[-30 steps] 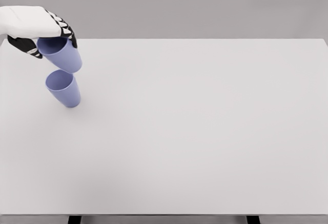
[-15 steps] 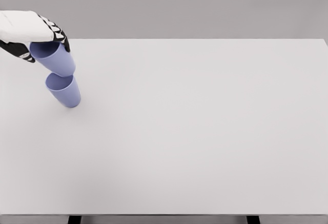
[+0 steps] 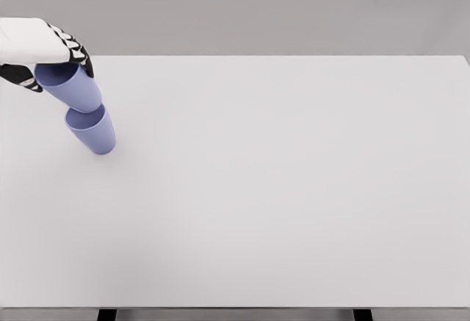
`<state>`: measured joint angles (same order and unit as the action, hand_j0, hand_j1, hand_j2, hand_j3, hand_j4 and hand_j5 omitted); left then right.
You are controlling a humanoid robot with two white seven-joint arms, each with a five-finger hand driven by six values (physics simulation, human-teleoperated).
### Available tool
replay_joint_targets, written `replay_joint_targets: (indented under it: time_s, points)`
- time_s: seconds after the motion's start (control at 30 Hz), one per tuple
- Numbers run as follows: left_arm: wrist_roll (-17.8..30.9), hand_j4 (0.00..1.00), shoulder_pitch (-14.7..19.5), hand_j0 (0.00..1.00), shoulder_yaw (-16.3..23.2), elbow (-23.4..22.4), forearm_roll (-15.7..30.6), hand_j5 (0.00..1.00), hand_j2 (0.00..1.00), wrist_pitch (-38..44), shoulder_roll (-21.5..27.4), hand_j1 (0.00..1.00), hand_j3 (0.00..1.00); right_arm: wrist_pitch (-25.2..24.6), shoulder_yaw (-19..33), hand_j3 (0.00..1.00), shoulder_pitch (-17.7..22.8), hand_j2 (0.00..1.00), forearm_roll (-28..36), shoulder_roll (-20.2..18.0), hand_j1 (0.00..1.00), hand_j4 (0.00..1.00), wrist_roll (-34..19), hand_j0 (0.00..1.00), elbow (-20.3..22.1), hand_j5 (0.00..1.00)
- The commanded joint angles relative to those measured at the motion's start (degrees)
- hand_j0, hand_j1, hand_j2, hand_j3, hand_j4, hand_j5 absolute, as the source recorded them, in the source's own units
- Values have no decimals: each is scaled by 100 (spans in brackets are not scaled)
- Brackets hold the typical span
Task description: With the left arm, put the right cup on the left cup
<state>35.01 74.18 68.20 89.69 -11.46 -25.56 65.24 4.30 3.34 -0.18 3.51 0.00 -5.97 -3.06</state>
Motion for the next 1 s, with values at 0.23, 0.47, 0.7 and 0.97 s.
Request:
replay_joint_targets:
  time_s: [0.23, 0.47, 0.7, 0.97]
  points:
    - [-1, 69, 9, 69, -8, 260, 21, 69, 69, 7, 209, 69, 69, 0, 0, 100, 0, 100, 0, 0, 100, 100, -1, 100, -2, 100]
    - [-1, 69, 9, 69, -8, 391, 21, 69, 69, 7, 297, 69, 69, 0, 0, 100, 0, 100, 0, 0, 100, 100, -1, 100, 7, 100]
    - [-1, 69, -9, 69, 1, 479, 30, 69, 69, 7, 306, 69, 69, -8, 0, 100, 0, 100, 0, 0, 100, 100, -1, 100, -2, 100]
    - [-1, 69, -35, 69, 9, 435, 30, 69, 69, 16, 297, 69, 69, 0, 0, 100, 0, 100, 0, 0, 100, 100, -1, 100, -2, 100]
